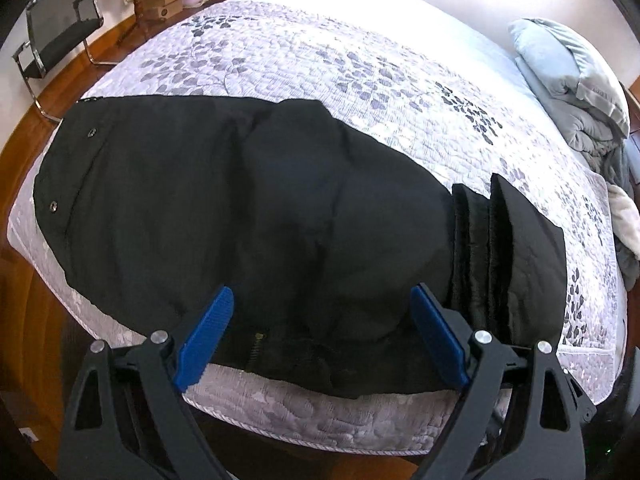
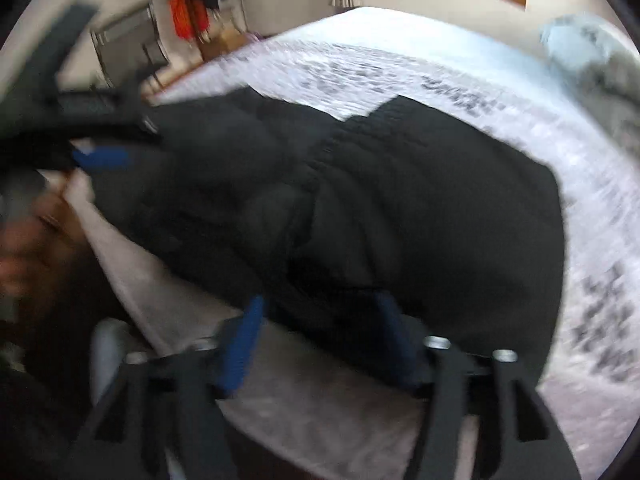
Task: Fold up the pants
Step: 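Lift the stacked leg ends with the right tool and fold them toward the waistband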
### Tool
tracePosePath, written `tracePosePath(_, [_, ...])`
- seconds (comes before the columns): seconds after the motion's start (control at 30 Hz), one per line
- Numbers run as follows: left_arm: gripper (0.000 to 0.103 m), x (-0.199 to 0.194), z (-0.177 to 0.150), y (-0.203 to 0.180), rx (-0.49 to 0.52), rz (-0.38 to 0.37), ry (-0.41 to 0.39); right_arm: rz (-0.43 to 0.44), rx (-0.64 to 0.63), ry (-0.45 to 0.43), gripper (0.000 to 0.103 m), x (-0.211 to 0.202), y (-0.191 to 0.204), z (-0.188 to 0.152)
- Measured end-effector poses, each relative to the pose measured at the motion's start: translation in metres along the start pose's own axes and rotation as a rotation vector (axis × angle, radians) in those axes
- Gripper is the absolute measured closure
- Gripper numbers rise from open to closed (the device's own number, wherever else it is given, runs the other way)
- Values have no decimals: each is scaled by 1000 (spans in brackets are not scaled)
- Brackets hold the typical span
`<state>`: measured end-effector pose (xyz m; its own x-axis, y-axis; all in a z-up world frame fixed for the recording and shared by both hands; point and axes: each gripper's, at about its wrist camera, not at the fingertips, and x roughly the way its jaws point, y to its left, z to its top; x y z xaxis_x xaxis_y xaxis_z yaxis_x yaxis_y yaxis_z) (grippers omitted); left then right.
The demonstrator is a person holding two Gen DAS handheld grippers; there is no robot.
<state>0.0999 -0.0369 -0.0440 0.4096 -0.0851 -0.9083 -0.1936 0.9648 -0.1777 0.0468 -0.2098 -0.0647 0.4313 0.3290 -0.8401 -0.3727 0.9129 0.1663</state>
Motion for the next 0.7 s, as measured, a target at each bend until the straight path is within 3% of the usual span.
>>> tracePosePath(0.1, [13,1,-3,4,-8,1,4,92,70,-61,37,-19,-4,2])
tracePosePath(0.17, [13,3,-4,8,-15,-2,14,63,86,-81,37,-23,-5,5])
tracePosePath(0.3, [13,5,-7,15,-24,-7,32,-11,59,-9,38,-1,4,10])
tracePosePath(0.4, [13,1,-8,22,-24,12,17,-95,37,23,58,17,8,10])
tracePosePath(0.43, [13,0,-9,25,-20,22,9,-101,49,24,73,20,4,10])
tracePosePath(0.57, [12,-1,-13,31,-1,28,4,-57,100,7,84,12,-5,10])
tracePosePath(0.7, [12,1,-17,35,-8,18,14,-28,47,-23,86,-2,14,19])
